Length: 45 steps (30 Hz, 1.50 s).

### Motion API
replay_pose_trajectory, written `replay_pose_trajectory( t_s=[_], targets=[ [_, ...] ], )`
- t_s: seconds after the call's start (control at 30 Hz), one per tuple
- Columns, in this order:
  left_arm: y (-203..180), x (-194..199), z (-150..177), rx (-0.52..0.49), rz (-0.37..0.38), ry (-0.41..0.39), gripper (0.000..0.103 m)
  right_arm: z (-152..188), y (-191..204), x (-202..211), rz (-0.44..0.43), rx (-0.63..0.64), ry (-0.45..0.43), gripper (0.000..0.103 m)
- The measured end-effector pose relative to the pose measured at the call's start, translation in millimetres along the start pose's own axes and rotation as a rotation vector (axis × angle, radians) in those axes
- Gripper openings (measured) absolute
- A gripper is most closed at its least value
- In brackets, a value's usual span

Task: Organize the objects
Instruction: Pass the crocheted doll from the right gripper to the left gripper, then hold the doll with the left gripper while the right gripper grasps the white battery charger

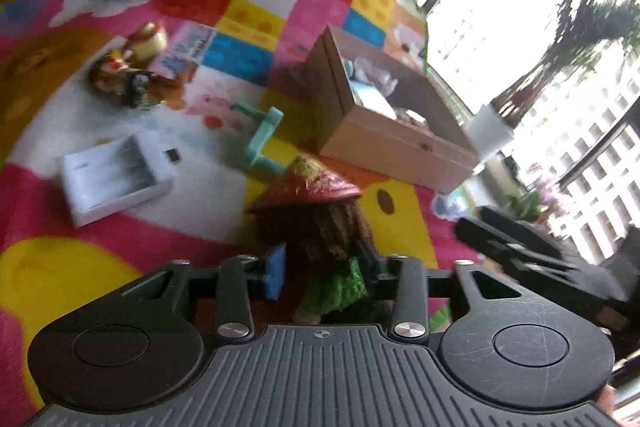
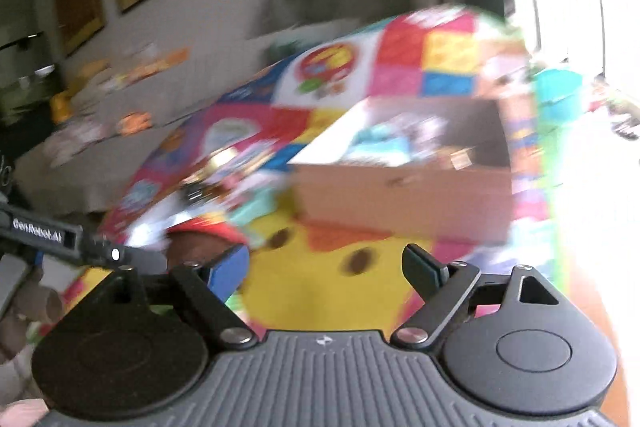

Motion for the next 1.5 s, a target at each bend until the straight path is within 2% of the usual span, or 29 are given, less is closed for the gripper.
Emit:
replay_pose_trajectory(
  t_s=[0.07,0.13,0.23,0.3,0.37,0.43,0.63,0.7,0.83,0.97,1.13,1.2,1.3,1.47,1.5],
  targets=[
    [-12,-16,-2,-0.019,-0.026,0.009,0.067,2,-8,5,0.031,-0.002,-0.022,0.09],
    [-21,-30,-6,-0.006,-0.019,0.03,0.072,7,-14,6,0.039,-0.018,-0.021,0.09],
    [-38,-49,-10,-0.035,-0.04,0.031,0.073,16,-21,-4,0.062,-0.037,-0.008,0.09],
    [-50,-56,-11,-0.073,-0.073,0.004,0.074,23,-24,-8,0.084,-0.039,-0.001,0.09],
    [-57,-57,-12,-0.105,-0.082,-0.013,0.067,25,-27,-11,0.083,-0.055,0.005,0.09],
    [-57,-55,-10,-0.118,-0.081,-0.018,0.066,25,-29,-7,0.079,-0.067,-0.018,0.096],
    [-33,-23,6,-0.16,-0.053,-0.031,0.063,26,-29,-8,0.081,-0.064,-0.006,0.098],
    [-12,-5,13,-0.132,-0.062,-0.047,0.063,26,-25,-11,0.08,-0.059,0.009,0.099],
    [47,32,18,0.01,-0.106,-0.093,0.063,25,-7,-25,0.031,-0.026,0.061,0.099],
    [101,64,6,0.139,-0.22,-0.193,0.063,18,36,-53,-0.057,0.074,0.13,0.099],
    [139,82,-4,0.244,-0.278,-0.279,0.063,8,106,-100,-0.2,0.226,0.196,0.099],
    [148,83,-6,0.262,-0.28,-0.298,0.063,8,127,-119,-0.223,0.277,0.219,0.099],
    [159,77,-6,0.289,-0.255,-0.283,0.063,5,154,-152,-0.226,0.344,0.237,0.099],
    [173,70,3,0.331,-0.202,-0.261,0.063,-6,168,-202,-0.191,0.328,0.29,0.098],
    [174,70,5,0.336,-0.194,-0.261,0.063,-7,169,-210,-0.195,0.326,0.315,0.093]
  ],
)
Point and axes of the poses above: each gripper's, at about its wrist camera, not at the fingertips, and x roughly against the way its jaws point, y to its left, z to its underside, the point moved 2 cm from there along -x, roughly the way its jaws point, and after that the axes turned 14 degrees about -z, right-handed, at the moved point
